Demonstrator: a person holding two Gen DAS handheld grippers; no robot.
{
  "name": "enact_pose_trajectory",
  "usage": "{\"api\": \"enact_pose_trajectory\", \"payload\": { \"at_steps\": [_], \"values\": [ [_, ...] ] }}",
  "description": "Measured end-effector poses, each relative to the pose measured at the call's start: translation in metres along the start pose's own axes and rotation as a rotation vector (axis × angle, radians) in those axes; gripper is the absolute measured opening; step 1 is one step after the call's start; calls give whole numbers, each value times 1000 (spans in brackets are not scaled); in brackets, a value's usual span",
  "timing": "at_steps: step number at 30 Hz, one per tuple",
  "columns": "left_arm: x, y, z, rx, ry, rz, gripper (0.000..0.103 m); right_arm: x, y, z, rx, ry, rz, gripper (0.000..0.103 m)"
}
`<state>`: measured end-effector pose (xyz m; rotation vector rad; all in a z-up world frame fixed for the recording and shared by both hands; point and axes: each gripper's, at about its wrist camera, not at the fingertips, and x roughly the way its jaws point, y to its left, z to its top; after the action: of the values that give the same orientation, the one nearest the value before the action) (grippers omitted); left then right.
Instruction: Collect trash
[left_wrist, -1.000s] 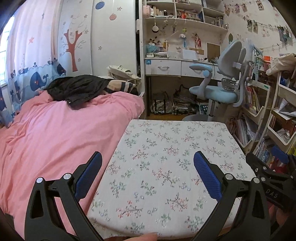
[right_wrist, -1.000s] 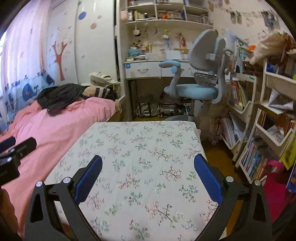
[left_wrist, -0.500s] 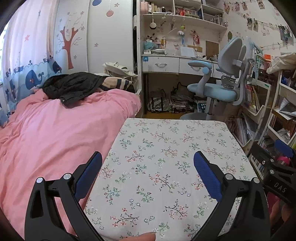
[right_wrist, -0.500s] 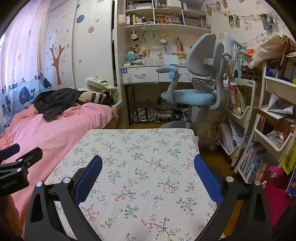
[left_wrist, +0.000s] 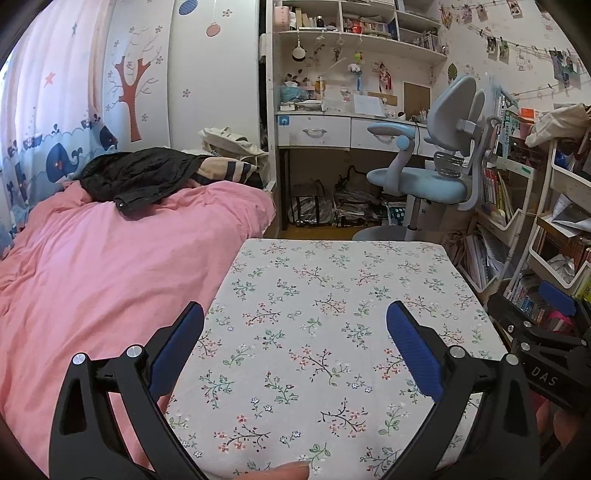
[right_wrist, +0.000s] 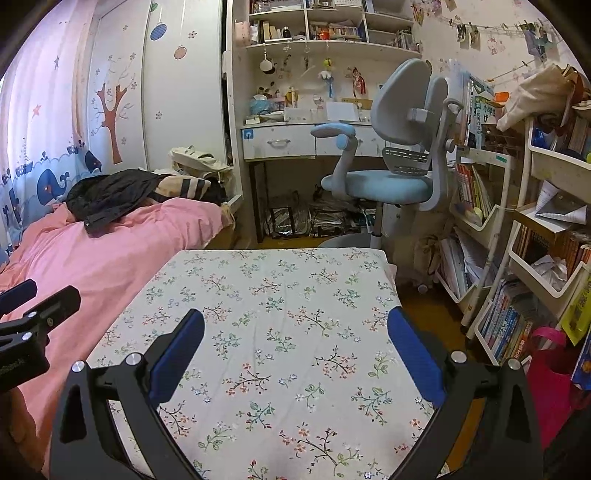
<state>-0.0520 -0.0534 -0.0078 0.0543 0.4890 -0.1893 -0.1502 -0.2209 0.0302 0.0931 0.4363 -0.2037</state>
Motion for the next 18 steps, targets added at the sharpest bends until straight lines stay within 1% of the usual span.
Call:
{"api": "enact_pose_trajectory", "payload": {
  "at_steps": [18],
  "values": [
    [-2, -1, -1, 2, -3, -1, 96, 3, -2, 0, -8, 6, -1, 95]
  ]
}}
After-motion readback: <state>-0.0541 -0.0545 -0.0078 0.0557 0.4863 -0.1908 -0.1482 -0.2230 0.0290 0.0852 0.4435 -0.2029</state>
